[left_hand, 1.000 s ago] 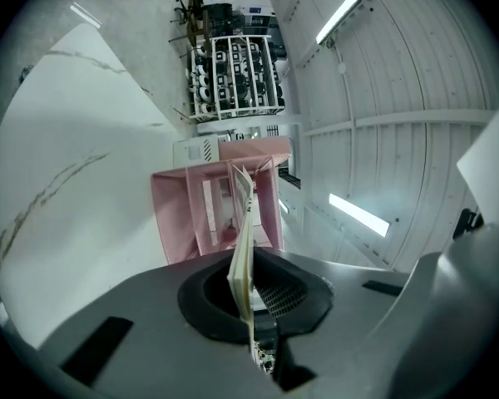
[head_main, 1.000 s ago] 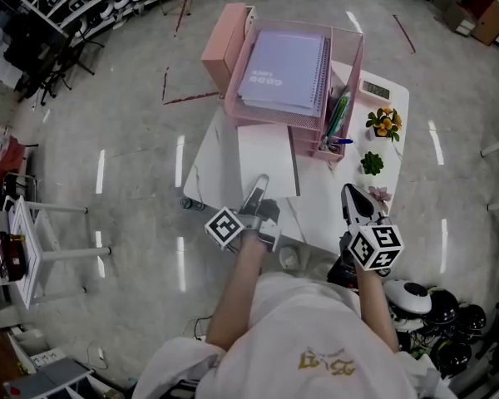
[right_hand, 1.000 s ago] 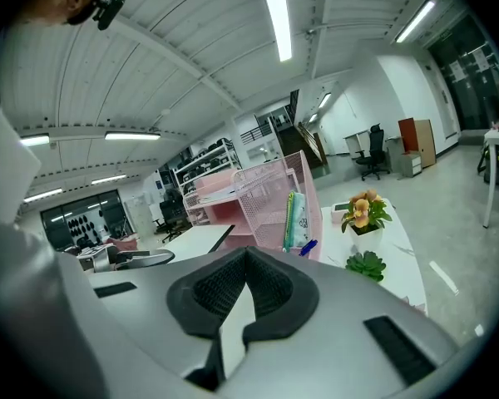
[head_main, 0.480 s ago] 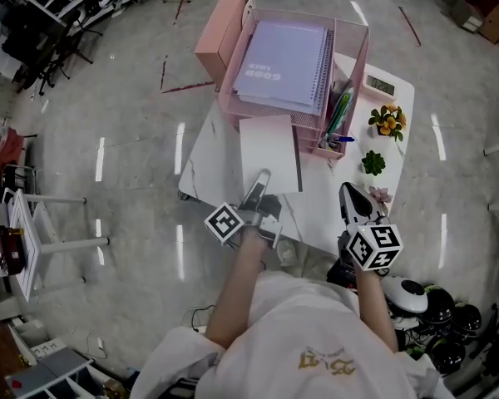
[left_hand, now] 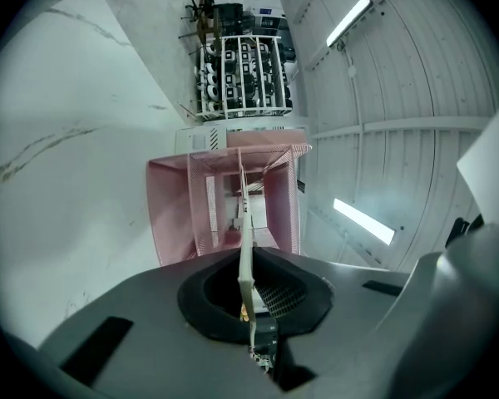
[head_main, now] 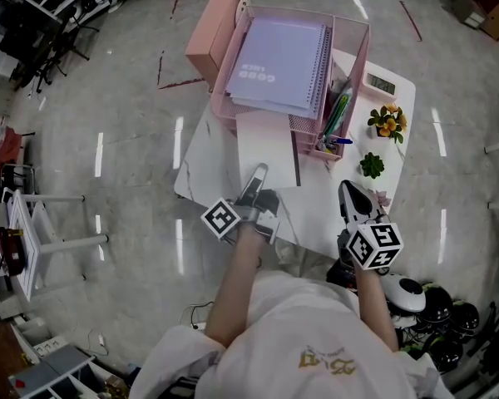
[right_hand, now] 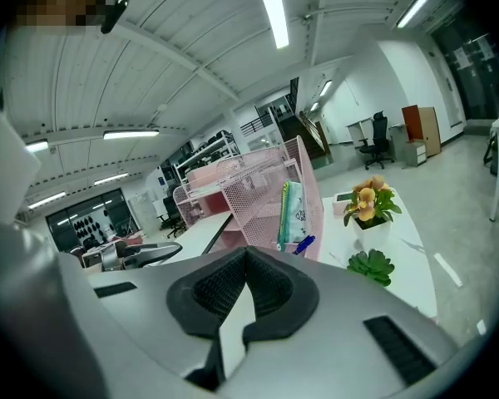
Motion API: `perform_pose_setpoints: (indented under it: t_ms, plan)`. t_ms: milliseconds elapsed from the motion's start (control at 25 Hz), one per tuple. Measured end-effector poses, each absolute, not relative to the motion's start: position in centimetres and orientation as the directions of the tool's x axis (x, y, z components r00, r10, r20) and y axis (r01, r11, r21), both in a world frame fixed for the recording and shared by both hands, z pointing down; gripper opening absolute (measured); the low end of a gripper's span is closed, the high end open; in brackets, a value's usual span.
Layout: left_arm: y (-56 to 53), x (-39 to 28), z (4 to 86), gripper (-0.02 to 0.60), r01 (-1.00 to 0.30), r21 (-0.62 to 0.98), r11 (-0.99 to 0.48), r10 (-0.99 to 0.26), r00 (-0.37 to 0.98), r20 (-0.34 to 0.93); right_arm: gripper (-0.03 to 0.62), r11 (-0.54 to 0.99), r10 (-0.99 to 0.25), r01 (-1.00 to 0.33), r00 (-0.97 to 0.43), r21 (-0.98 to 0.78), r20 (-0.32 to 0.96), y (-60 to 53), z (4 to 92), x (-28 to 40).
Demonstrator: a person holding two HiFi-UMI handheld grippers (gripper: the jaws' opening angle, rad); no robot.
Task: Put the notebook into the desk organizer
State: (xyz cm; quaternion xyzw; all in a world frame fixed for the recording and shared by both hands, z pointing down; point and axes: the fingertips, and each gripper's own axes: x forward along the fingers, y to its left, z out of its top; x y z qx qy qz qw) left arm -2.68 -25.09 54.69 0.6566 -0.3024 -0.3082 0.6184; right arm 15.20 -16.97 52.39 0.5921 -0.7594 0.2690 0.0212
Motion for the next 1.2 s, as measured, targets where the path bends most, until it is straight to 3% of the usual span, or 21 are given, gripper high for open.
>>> perform_pose_setpoints:
  t_ms: [840, 1200]
  plan:
    - [-31.7, -0.1, 55.0, 0.037, -0.059, 0.996, -0.064, -0.775, 0.632, -0.013, 0.012, 0.144, -0.866, -0.904, -0.312, -0.402, 0.392, -20.6, 54.3, 17.5]
    - [-32.6, 0.0, 55.2, 0.092, -0.145, 0.986, -0.081, -0.775, 0.631, 0.029, 0.012, 0.139, -0.854, -0.903, -0.318, -0.407, 0.412, -21.9, 55.2, 18.0]
